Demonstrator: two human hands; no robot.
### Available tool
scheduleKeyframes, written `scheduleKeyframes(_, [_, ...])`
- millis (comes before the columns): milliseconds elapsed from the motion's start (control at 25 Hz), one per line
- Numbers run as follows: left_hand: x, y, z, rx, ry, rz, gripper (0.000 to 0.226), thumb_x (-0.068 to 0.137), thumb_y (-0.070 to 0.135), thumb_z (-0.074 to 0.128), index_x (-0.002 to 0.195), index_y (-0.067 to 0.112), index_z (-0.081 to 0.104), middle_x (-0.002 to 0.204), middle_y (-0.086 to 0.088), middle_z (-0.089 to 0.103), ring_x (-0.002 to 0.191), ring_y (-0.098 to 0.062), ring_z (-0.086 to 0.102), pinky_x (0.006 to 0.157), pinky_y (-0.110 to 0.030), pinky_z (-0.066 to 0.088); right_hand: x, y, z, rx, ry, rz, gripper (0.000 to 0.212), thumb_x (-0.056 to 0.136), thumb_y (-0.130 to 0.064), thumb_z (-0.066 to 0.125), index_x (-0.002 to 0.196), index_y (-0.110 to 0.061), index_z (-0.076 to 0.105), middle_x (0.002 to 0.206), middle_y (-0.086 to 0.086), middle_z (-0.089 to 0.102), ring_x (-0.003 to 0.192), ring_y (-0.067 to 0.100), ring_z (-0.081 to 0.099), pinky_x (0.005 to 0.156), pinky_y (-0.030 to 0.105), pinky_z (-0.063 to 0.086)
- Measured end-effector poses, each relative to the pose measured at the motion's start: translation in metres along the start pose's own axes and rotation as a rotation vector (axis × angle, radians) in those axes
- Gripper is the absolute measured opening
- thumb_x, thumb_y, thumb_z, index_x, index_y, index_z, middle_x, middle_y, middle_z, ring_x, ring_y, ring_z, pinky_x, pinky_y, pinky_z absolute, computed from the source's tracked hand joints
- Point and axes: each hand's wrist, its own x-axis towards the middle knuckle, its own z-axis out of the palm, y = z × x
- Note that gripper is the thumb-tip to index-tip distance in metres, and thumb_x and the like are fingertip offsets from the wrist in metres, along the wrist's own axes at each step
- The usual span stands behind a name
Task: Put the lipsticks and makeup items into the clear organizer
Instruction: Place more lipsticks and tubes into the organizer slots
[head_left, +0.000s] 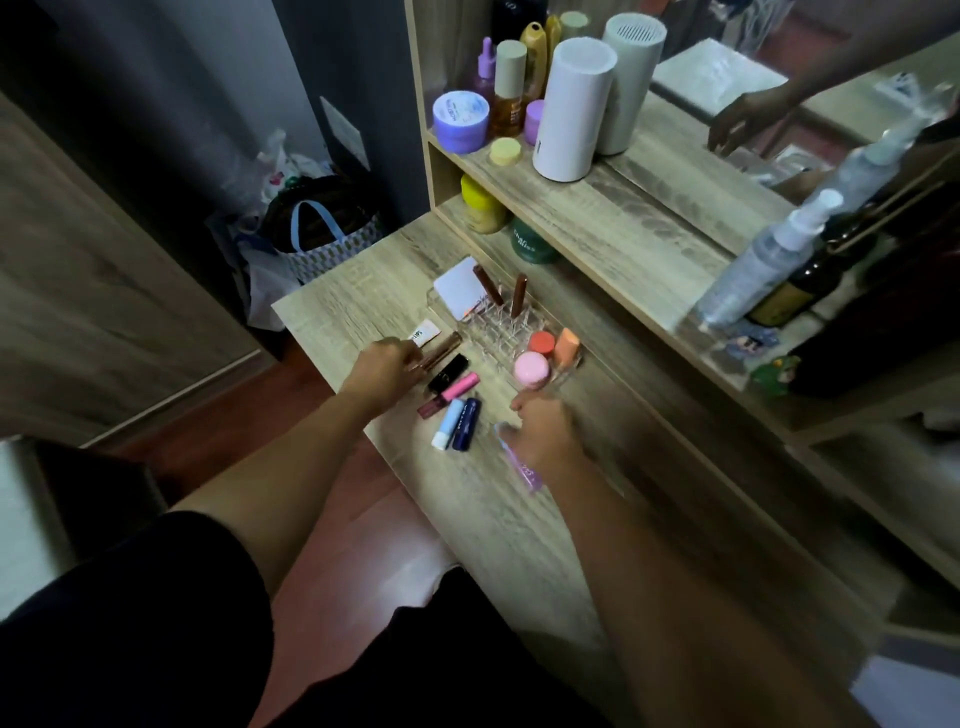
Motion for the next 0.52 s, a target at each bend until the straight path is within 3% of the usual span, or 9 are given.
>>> scheduleKeyframes(120, [-0.008,-0.003,0.014,0.044,0.010,-0.054,0.031,0.085,0.025,0.061,0.107,0.002,0.062,0.107,-0.026,0.060,0.100,-0.041,0.058,0.087,-0.041,0.046,-0.010,0.002,0.020,-0.213,-0.043,-0.034,0.033,0.085,-0.018,0.060,0.114,-0.003,0.052,0.121,0.019,0.055,0.112,0.033,0.055,0.091,0.035,0.045])
scheduleKeyframes(240, [-0.005,-0.001,0.022,0.039,0.052,-0.098,0.035,0.089,0.029,0.058,0.105,-0.002,0.059,0.106,-0.028,0.060,0.096,-0.043,0.059,0.084,-0.044,0.048,-0.009,0.003,0.024,-0.209,-0.002,-0.010,0.030,0.085,-0.012,0.059,0.113,-0.003,0.053,0.121,0.018,0.057,0.110,0.032,0.058,0.090,0.034,0.047])
scheduleKeyframes(400, [-0.001,0.001,0.026,0.027,0.064,-0.127,0.035,0.089,0.031,0.055,0.101,-0.002,0.058,0.099,-0.030,0.065,0.091,-0.042,0.062,0.078,-0.043,0.050,-0.011,0.004,0.010,0.046,0.082,0.053,0.029,0.078,-0.014,0.065,0.104,-0.010,0.054,0.101,0.016,0.067,0.086,0.030,0.064,0.066,0.030,0.046])
scheduleKeyframes(520, [-0.004,0.001,0.024,0.048,0.056,-0.145,0.036,0.088,0.033,0.055,0.096,-0.001,0.060,0.097,-0.028,0.066,0.090,-0.042,0.062,0.076,-0.042,0.050,-0.008,0.000,-0.013,0.407,0.128,0.064,0.033,0.078,-0.019,0.073,0.106,-0.012,0.057,0.094,0.004,0.068,0.078,0.019,0.064,0.064,0.028,0.053])
